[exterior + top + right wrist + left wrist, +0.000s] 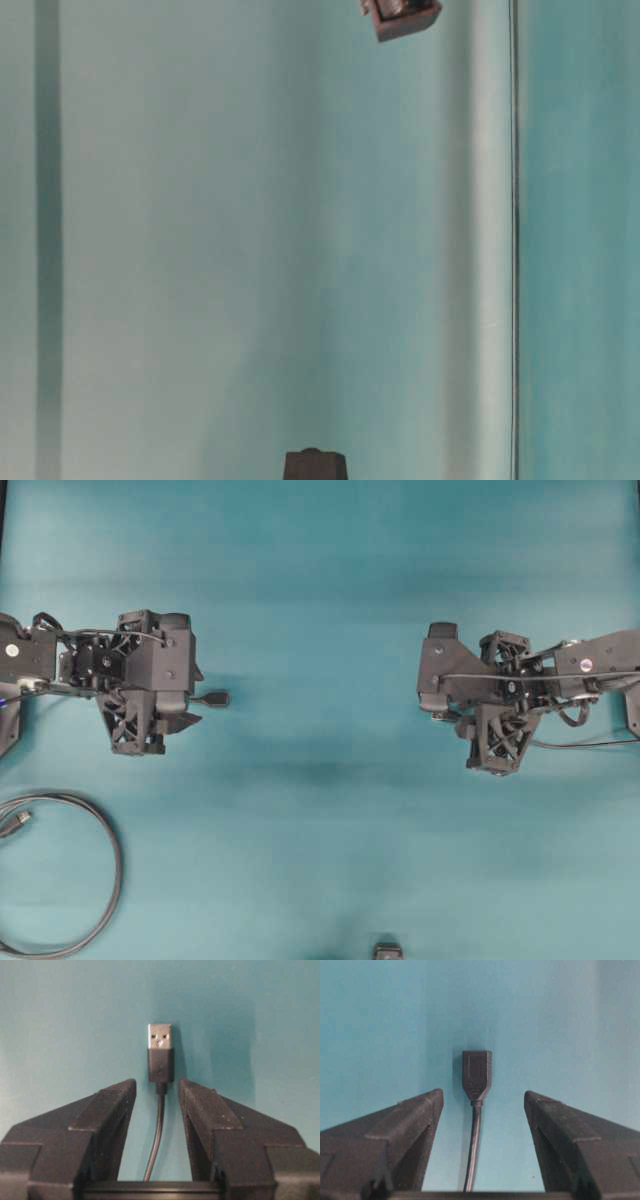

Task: Insert the USB using both arms.
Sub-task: 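Close left gripper on female USB socket, right on male USB plug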

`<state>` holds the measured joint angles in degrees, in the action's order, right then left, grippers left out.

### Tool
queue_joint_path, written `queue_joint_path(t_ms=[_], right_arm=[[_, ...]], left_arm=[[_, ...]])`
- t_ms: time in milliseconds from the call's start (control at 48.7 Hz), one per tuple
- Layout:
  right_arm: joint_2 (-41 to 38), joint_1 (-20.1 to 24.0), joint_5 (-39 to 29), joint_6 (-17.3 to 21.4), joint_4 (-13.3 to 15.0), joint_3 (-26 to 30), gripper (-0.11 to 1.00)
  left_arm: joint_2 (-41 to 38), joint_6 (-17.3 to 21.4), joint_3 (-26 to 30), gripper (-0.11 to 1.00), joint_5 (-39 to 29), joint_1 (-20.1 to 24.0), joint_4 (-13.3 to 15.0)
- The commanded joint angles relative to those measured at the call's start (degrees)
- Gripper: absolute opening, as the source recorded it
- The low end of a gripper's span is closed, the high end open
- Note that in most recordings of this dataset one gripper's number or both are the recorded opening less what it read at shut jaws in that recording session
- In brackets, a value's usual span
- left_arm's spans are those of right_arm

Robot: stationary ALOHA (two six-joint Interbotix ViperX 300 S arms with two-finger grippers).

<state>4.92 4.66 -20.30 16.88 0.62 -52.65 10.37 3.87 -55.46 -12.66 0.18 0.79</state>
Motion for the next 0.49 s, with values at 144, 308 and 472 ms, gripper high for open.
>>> queue_joint_path(t_ms=[144, 308, 472], right_arm=[[-0.97, 0.26, 0.88, 0.18, 0.00, 0.62, 0.42], [-3.60, 0.26, 0.97, 0.09, 0.09, 1.49, 0.42], [-4.13, 0.18, 0.88, 0.09, 0.09, 1.85, 0.42]], left_arm=[[0.44, 1.23, 0.97, 0.76, 0.44, 0.44, -0.18], [0.44, 1.23, 0.97, 0.76, 0.18, 0.35, -0.18], [0.44, 1.23, 1.14, 0.75, 0.26, 0.44, -0.18]])
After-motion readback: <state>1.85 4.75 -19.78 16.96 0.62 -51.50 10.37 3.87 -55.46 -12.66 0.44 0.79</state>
